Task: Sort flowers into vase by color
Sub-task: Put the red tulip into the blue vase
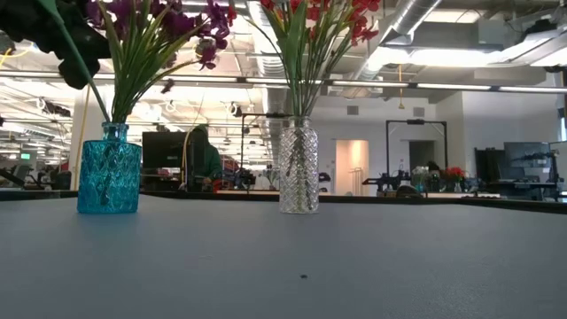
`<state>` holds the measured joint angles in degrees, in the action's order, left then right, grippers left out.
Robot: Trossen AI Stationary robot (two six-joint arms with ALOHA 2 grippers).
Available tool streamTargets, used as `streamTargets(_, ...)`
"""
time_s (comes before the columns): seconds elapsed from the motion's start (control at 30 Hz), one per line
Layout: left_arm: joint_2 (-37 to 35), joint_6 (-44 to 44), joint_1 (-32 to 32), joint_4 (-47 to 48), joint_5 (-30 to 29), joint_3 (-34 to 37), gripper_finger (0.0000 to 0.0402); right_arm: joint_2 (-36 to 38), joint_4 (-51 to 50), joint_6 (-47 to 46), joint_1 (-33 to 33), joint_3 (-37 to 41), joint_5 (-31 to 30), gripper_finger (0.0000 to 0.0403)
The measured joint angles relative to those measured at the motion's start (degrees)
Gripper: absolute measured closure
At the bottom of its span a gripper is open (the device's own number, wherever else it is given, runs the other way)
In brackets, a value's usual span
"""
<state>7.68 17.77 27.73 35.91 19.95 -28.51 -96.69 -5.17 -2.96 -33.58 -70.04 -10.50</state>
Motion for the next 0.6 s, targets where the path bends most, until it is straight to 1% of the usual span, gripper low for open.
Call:
streamTargets(0.4,0.13,-0.14,-0.13,1.65,2.86,1.01,0.0401,-0.02,-0.11,0.0,0.0,0.0,0.0,0.0233)
streamTargets(0.6,0.22,0.3,-2.35,2.48,2.82,1.09,0.0401,-0.02,-0.15,0.0,0.0,0.0,0.0,0.0233)
